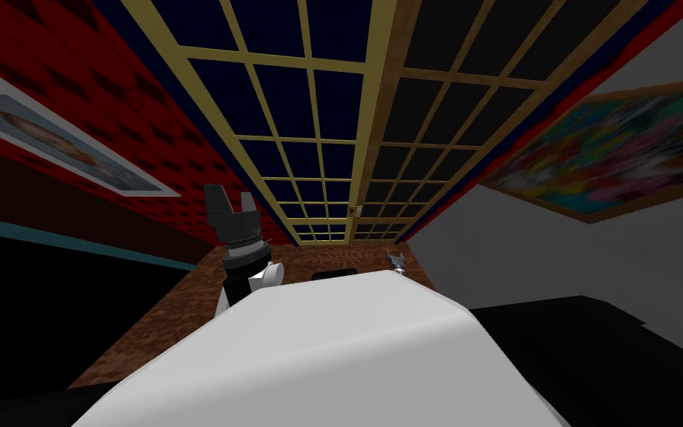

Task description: Pull the door open

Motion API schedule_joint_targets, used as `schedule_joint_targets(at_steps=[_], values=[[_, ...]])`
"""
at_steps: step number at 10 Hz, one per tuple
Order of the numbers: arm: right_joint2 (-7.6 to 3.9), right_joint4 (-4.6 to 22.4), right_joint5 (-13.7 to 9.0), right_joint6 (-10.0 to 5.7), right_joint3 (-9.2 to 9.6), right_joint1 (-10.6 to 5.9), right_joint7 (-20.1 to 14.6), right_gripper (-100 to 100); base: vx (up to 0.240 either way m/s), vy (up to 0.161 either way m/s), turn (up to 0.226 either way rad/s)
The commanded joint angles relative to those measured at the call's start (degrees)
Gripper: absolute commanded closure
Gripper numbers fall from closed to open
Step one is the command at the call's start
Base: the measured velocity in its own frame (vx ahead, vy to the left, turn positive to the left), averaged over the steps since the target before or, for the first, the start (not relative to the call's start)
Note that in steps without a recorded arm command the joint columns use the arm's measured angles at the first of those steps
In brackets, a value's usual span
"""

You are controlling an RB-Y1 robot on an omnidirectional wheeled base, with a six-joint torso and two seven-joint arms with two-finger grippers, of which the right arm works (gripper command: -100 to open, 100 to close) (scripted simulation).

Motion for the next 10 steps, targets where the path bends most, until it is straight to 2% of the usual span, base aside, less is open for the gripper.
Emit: schedule_joint_targets(at_steps=[1,3,5,6,7,8,9,10], values=[[0.49,-0.8,0.0,0.28,0.2,-1.11,0.1,-100,0.2,0.001,0.177],[1.1,-1.0,0.0,0.2,0.57,-2.77,0.4,-100,0.208,-0.008,0.139],[1.1,-1.0,0.0,0.2,0.57,-2.77,0.4,-100,0.081,0.001,0.011],[1.68,-1.4,0.0,0.09,1.03,-4.36,0.5,-100,0.137,-0.023,0.165],[1.94,-1.5,0.1,0.02,1.28,-5.08,0.6,-100,0.233,-0.021,0.169],[1.94,-1.5,0.1,0.02,1.28,-5.08,0.6,-100,0.149,-0.005,0.033],[2.47,-1.9,0.2,-0.1,1.79,-6.51,0.7,-100,0.151,-0.005,0.13],[2.74,-2.0,0.3,-0.16,2.06,-7.24,0.7,-100,0.192,-0.035,0.161]])
